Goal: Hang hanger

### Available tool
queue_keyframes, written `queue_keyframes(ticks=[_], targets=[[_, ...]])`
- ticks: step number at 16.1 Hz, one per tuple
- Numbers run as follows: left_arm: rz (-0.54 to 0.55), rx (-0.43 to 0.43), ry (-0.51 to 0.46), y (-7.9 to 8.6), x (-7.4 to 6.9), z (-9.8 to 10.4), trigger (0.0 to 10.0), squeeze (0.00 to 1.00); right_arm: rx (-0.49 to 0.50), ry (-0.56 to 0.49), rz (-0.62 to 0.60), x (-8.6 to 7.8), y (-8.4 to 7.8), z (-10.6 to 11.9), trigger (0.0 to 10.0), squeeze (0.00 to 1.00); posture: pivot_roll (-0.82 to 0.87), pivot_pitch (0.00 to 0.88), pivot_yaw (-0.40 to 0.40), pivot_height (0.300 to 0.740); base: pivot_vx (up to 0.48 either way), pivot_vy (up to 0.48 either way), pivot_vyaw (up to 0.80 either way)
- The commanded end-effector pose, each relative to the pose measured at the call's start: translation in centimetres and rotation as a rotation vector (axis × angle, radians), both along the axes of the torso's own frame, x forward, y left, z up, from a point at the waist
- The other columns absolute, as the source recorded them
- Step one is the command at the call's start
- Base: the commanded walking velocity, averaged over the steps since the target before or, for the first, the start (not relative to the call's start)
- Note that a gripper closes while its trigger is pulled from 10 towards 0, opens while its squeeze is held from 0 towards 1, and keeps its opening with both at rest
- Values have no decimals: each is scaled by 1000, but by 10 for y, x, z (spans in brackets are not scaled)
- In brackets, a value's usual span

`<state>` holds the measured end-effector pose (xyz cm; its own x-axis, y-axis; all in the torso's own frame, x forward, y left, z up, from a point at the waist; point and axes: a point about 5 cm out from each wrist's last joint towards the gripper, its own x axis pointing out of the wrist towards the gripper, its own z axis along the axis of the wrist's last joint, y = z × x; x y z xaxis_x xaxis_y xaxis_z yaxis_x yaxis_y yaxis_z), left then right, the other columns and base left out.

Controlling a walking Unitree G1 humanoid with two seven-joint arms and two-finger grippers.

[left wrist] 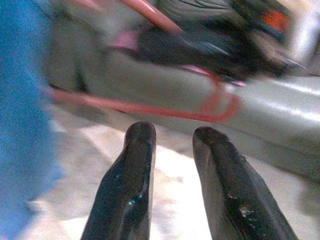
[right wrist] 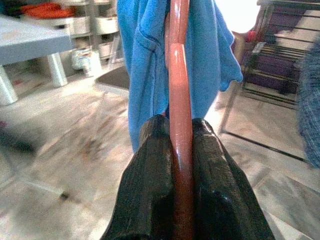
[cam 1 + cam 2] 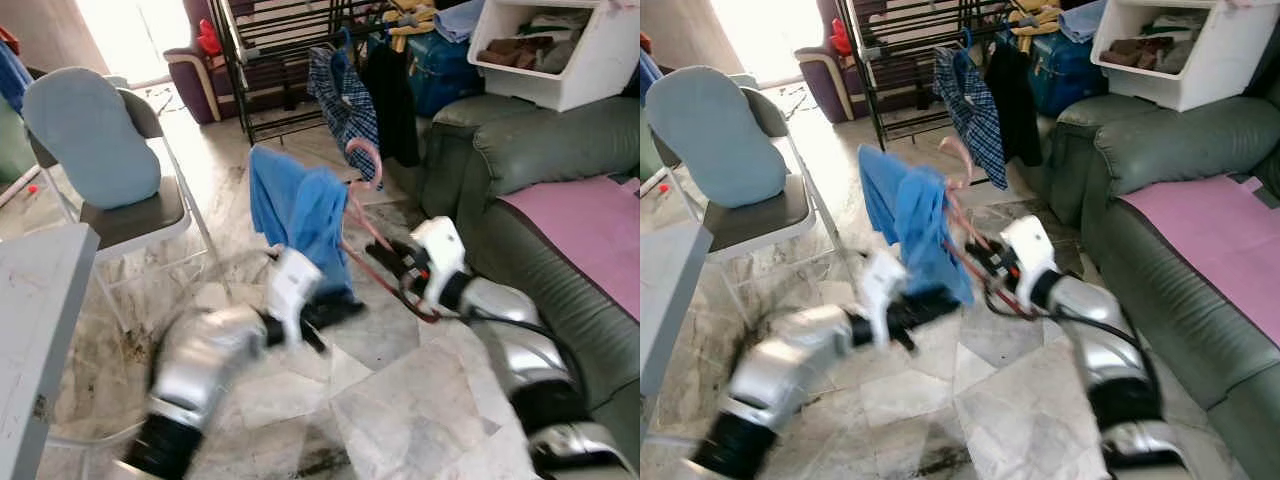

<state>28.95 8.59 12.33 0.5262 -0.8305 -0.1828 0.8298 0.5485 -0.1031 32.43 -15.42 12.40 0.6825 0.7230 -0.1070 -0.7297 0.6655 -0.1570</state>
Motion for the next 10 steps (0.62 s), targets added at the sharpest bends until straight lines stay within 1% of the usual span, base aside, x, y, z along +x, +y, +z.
queue_keyframes(ticks=[1, 2, 3, 4, 6, 7, 8, 10], targets=[[46, 19, -101, 12, 9, 15, 10000, 1000, -7, -40, 94, -5, 4, 9, 10000, 0, -171, 0, 61, 736, 0, 0, 0], [99, 31, -177, 24, 17, 25, 10000, 1000, -50, -26, 144, -11, -3, 6, 10000, 0, -171, 0, 61, 736, 0, 0, 0], [125, 45, -240, 32, 21, 32, 10000, 1000, -106, -15, 174, -15, -11, 2, 10000, 0, -167, 0, 63, 736, 0, 0, 0], [132, 75, -306, 39, 23, 40, 10000, 1000, -166, -9, 184, -18, -23, -1, 10000, 0, -167, 0, 63, 736, 0, 0, 0], [99, 156, -385, 48, 23, 43, 10000, 1000, -225, 14, 212, -21, -39, 0, 10000, 0, -164, 0, 70, 736, 0, 0, 0], [68, 201, -397, 52, 22, 40, 10000, 1000, -253, 19, 229, -22, -45, 1, 10000, 0, -164, 0, 77, 736, 0, 0, 0], [47, 231, -395, 55, 22, 37, 10000, 1000, -265, 17, 237, -23, -47, 3, 10000, 0, -164, 0, 78, 736, 0, 0, 0], [-31, 314, -371, 62, 20, 23, 10000, 1000, -276, 18, 271, -24, -51, 8, 10000, 0, -166, 0, 87, 736, 0, 0, 0]])
